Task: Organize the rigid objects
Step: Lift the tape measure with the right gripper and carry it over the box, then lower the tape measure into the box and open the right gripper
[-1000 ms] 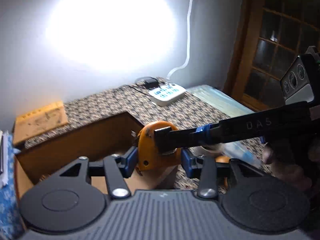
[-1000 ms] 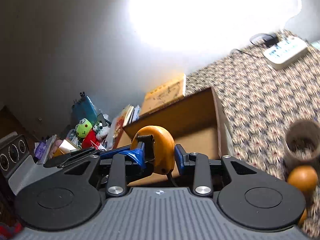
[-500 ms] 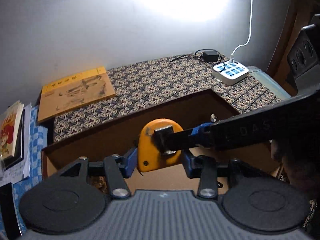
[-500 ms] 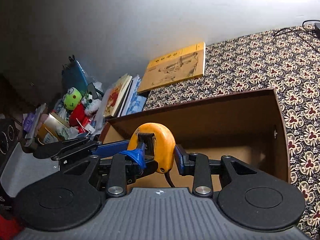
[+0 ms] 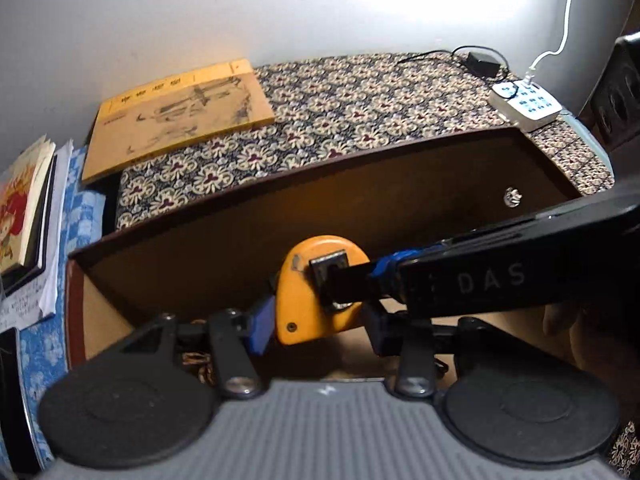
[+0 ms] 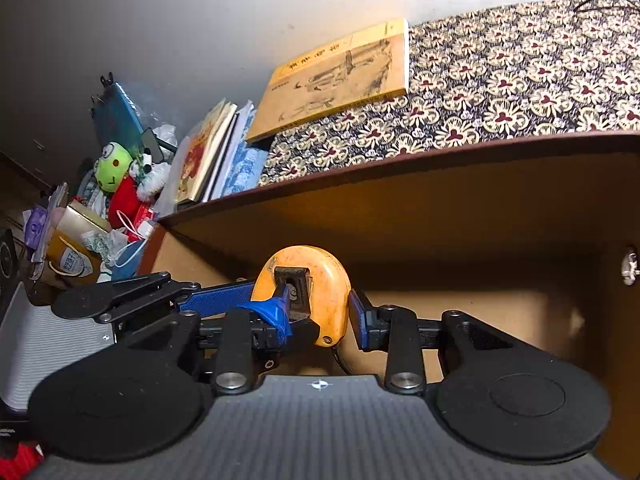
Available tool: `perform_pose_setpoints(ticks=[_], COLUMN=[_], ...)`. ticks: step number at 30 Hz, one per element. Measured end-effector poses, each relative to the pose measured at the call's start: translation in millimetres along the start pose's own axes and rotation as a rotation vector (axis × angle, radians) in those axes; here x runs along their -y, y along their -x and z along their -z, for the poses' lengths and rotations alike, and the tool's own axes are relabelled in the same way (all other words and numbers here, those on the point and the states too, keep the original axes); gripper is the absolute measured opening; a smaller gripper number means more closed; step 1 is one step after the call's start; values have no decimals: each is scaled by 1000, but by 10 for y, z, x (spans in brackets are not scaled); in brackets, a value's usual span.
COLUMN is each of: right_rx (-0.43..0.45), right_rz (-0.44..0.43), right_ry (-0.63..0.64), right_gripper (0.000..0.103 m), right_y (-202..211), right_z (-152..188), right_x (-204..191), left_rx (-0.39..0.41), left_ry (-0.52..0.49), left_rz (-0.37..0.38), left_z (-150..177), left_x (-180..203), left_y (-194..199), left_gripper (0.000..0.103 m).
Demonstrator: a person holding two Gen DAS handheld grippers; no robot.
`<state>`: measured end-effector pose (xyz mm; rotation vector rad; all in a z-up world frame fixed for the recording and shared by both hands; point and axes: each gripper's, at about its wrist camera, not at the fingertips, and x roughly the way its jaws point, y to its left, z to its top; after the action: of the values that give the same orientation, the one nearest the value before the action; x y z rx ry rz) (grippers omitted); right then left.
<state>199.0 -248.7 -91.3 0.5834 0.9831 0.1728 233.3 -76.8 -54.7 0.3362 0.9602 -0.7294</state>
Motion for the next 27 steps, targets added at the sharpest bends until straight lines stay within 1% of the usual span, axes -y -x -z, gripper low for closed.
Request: perform_pose_setpoints(ticks=[4, 14, 16, 19, 21, 22, 24, 27], right_rx=[-19, -23, -9, 8, 22, 27, 31, 33], right_rz=[-11, -8, -19, -52, -53, -53, -56, -43], right_ry=[-45, -52, -49, -69, -73, -74, -81, -65], right_gripper=[15, 15, 15, 16, 16, 16, 16, 16], right_y=[-103, -275, -271, -273, -272, -270, -269, -278], right_z=[-19, -23, -30, -44, -39, -41, -45, -48], right_x=[72, 101, 97, 118, 126, 129, 138, 119], left_rx=[-22, -63, -63, -50, -51, -53, -49, -47], left_ry=[9, 36, 32, 26, 19, 18, 11, 8], left_rz=[-19, -48, -60, -52, -52, -51, -53, -52], left_z=[-6, -8, -11, -19, -19, -18, -19, -25], left_x=[-16, -44, -40, -28, -14, -9, 4, 12], left_y=[-85, -228, -241, -235, -247, -256, -258, -265], left_gripper=[41, 41, 40, 41, 42, 45, 46, 49])
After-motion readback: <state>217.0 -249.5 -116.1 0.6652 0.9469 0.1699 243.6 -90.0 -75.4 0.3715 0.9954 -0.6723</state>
